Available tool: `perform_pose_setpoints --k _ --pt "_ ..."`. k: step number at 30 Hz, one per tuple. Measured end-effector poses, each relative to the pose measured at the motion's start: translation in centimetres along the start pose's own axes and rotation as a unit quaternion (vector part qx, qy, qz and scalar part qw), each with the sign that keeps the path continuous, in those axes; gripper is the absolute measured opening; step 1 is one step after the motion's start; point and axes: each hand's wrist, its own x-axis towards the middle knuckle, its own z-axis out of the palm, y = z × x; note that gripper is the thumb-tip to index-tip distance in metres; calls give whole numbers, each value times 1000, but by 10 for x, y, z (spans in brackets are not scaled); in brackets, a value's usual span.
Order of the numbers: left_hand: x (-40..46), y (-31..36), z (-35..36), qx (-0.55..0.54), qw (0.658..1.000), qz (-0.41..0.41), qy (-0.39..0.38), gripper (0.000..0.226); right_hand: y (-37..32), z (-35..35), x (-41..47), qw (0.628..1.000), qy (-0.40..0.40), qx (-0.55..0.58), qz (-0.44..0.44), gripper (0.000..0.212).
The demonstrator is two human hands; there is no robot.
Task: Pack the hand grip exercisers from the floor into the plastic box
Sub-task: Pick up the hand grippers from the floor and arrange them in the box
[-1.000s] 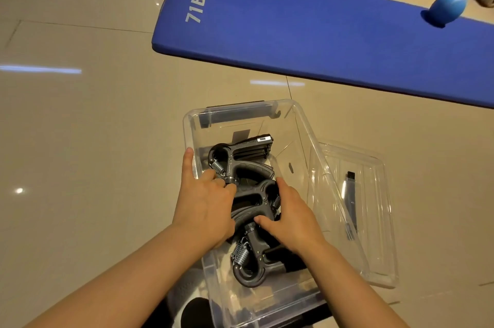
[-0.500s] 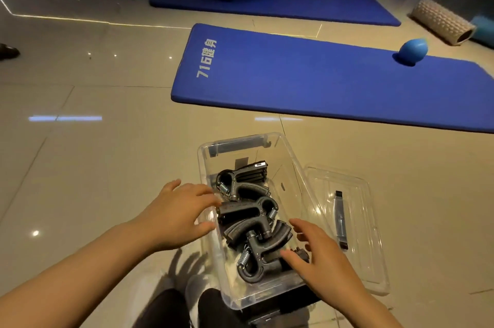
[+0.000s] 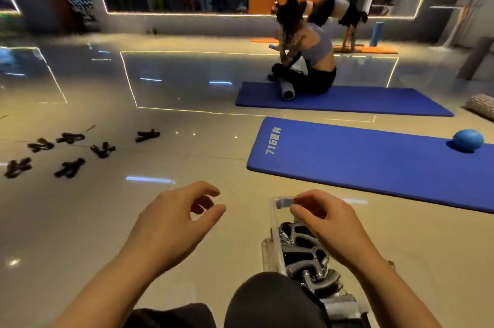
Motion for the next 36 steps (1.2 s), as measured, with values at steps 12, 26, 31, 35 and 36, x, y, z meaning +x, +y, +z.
perform_pose_setpoints --k 12,26,31,35,36 --pt "-53 -169 -45 38 969 -225 93 24 -145 208 66 951 -251 -153 -100 23" --pt "-4 -289 -121 -35 940 -286 180 11 -237 310 166 949 -218 -142 -180 5" --pt "17 -317 -128 -44 934 -281 217 12 -261 349 183 939 -232 -162 -197 13" --pt "43 -339 -128 -62 941 -269 198 11 -262 368 200 947 -210 -145 -197 13" --pt "50 -347 -129 -63 941 -271 193 11 -256 373 204 950 -202 -142 -190 12"
